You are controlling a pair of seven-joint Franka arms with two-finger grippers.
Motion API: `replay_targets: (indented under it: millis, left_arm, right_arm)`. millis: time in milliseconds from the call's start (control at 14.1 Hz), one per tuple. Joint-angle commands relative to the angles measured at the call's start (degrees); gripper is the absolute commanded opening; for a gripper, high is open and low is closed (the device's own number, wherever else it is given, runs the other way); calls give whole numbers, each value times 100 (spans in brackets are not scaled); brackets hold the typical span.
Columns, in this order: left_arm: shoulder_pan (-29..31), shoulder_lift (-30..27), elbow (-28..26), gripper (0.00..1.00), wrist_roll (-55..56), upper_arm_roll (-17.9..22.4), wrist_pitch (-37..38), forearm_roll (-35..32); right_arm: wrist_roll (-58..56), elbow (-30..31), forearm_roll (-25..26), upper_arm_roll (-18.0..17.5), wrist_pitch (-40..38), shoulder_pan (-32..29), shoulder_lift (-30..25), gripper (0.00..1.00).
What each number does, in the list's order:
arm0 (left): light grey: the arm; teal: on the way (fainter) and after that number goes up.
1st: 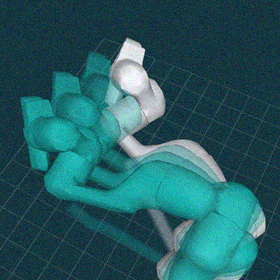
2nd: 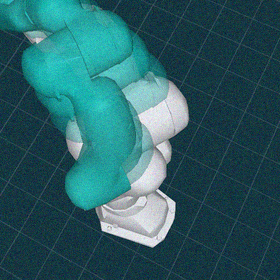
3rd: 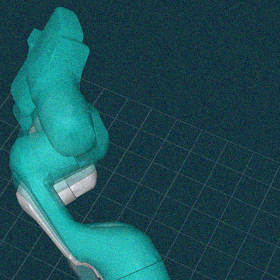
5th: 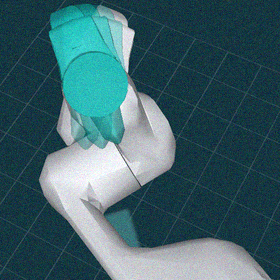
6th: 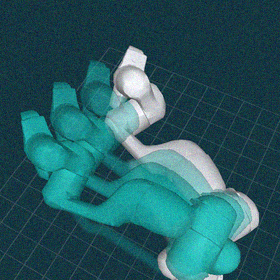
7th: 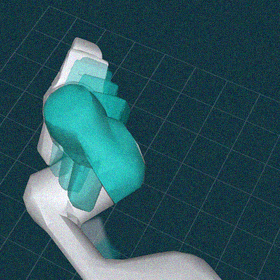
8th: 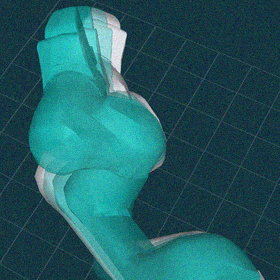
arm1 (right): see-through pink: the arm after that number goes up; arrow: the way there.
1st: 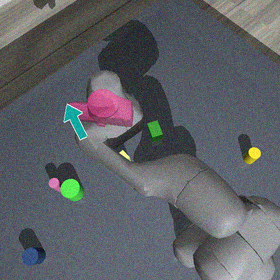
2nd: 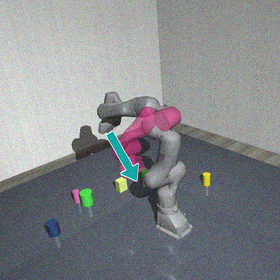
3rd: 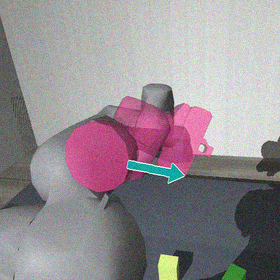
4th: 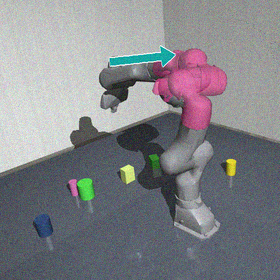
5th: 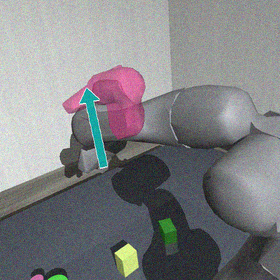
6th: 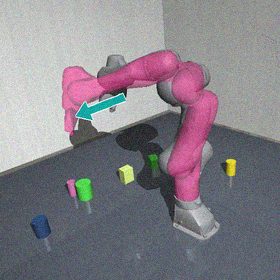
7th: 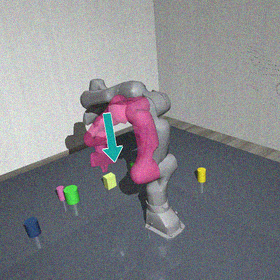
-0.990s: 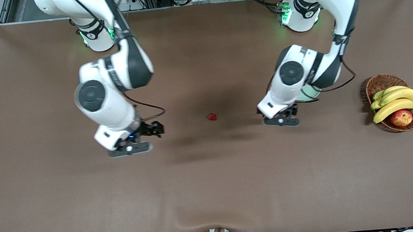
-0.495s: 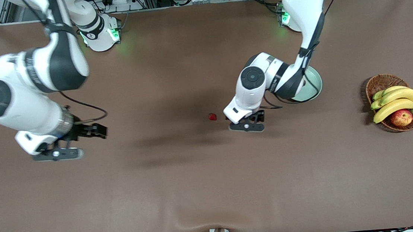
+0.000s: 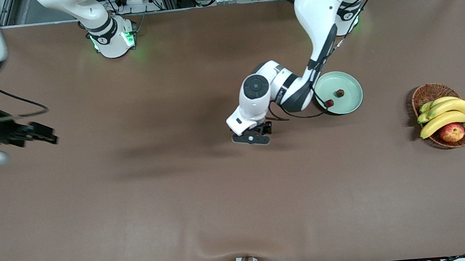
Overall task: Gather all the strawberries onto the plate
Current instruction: 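Release the strawberry onto the plate while the right gripper returns to rest, then lower the left gripper onto the last strawberry and grasp it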
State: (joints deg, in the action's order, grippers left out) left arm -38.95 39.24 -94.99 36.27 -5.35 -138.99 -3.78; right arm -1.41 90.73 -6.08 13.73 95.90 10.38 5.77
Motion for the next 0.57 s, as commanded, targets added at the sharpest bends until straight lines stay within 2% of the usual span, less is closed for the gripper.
replay_targets:
  millis: [0,141,212,354,495]
  left_arm:
    - [-192,250,130,100,178,51,-347,70]
    - [-271,286,130,100,187,51,-383,70]
    - [-271,286,130,100,196,51,-392,61]
    - [-271,356,130,90,187,51,-392,35]
    - [-324,400,121,88,196,60,-409,35]
  right_arm:
    - [88,410,326,-878,-220,-754,-602,100]
    - [123,410,353,-1345,-300,-1247,-717,100]
    - [123,410,362,-1382,-352,-1293,-752,100]
    - [350,401,397,-1391,-467,-1302,-788,100]
    - [641,410,494,-1417,-493,-1311,-867,100]
